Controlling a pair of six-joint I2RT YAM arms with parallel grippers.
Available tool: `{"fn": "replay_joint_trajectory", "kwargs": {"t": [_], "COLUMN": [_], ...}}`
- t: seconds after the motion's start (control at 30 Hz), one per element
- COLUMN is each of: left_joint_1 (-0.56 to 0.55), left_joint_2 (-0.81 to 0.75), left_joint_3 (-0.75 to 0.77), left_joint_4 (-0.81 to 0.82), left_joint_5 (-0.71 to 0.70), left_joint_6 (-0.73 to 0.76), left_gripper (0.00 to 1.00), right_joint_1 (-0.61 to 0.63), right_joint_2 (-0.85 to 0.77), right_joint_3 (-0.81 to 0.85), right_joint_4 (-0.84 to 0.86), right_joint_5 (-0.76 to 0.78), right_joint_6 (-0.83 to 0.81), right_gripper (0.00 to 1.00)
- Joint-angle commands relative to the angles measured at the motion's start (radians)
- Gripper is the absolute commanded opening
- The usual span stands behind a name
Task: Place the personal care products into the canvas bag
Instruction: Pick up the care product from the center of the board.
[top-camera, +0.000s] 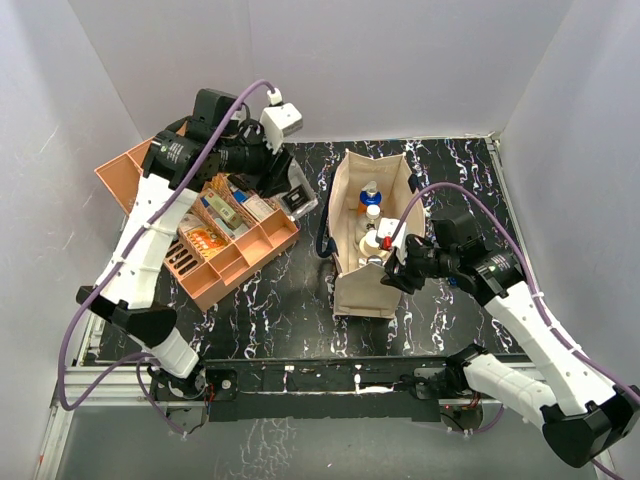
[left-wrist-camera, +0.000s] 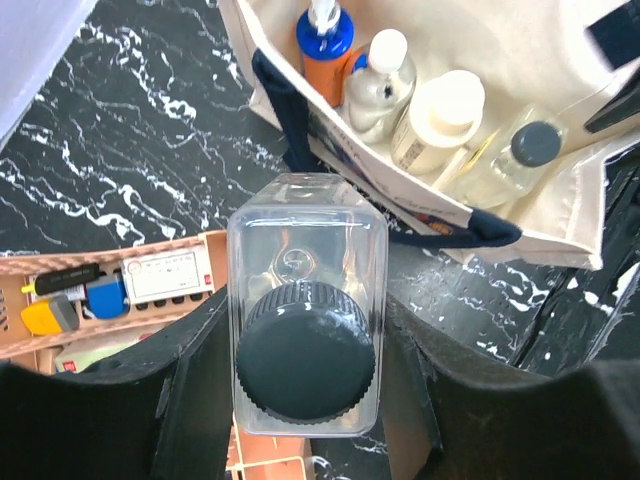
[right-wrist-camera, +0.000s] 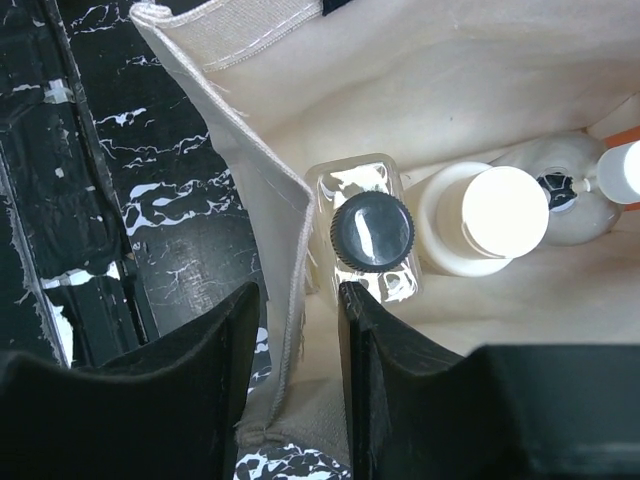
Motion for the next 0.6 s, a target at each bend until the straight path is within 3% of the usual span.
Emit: {"fn": "replay_joint_trajectory", "kwargs": {"t": [0.0, 0.2, 0.4, 0.57], "left_joint_1": [-0.002, -0.052, -0.176, -0.216], "left_joint_2": [-0.009, 0.042, 0.107, 0.149], "left_joint_3": [0.135, 0.255, 0.348, 0.359], "left_joint_4": [0.096, 0.140, 0.160, 0.196], "left_joint_5": [0.123, 0.183, 0.168, 0.207], "left_joint_6": [-0.045, -0.075, -0.077, -0.121], "left_gripper": [0.00, 0.00, 0.00, 0.00], "right_joint_1": [-0.004, -0.002, -0.001, -0.001], "right_joint_2": [0.012, 0.046, 0.058, 0.039], "right_joint_3": [0.057, 0.102, 0.109, 0.103], "right_joint_4": [-0.014, -0.040, -0.025, -0.030], "right_joint_5": [-0.007, -0.002, 0.005, 0.006], "right_joint_6": [0.015, 0.002, -0.003, -0.003], "right_gripper": [0.38, 0.38, 0.36, 0.33]}}
